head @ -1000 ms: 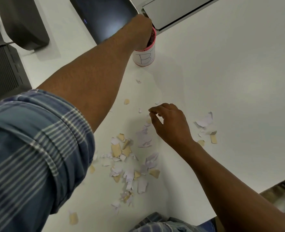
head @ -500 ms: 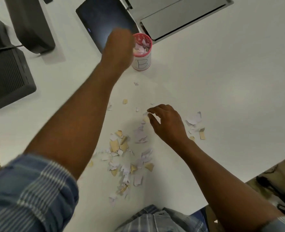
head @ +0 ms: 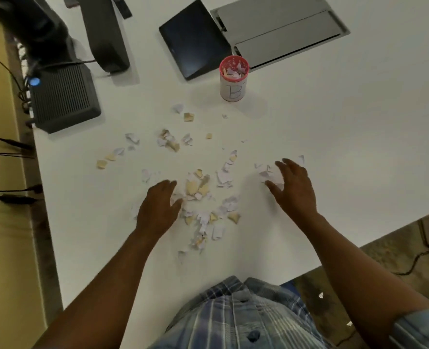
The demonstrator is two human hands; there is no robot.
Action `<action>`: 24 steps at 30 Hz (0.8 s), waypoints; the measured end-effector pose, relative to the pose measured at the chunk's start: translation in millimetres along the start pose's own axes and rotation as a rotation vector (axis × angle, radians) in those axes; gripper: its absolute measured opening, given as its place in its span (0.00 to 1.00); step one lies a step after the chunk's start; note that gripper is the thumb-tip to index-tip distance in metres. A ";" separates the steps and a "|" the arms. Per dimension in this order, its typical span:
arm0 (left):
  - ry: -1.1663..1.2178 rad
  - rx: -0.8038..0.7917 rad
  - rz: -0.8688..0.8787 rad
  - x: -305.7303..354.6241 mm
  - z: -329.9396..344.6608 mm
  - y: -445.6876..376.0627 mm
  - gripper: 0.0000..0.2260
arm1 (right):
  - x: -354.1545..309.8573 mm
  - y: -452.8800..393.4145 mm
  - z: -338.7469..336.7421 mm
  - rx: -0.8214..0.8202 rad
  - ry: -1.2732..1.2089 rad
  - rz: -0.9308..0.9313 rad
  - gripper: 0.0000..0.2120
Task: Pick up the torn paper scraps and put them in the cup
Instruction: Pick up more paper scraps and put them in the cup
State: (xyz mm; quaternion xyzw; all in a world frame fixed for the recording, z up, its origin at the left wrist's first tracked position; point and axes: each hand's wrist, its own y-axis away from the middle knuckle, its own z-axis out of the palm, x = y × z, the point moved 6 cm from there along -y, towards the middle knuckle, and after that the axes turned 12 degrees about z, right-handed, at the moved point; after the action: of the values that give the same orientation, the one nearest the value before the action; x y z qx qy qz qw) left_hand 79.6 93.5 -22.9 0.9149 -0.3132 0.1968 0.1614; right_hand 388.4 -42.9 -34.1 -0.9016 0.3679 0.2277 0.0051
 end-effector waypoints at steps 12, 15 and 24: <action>-0.007 -0.057 -0.189 -27.4 27.9 58.1 0.33 | 38.1 -23.0 17.3 -0.208 0.111 0.230 0.35; 0.042 -0.045 -0.182 -14.5 32.5 51.6 0.33 | 18.4 -12.7 30.9 -0.219 0.105 0.158 0.30; 0.081 -0.130 -0.162 -15.7 46.0 64.2 0.35 | -92.1 62.6 84.7 -0.367 0.279 -0.312 0.20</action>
State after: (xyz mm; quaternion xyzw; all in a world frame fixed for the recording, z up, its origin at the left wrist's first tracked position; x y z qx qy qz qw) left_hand 39.3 34.0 -59.2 0.9161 -0.2437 0.1994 0.2482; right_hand 254.6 -12.6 -62.0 -0.9558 0.1744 0.1607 -0.1738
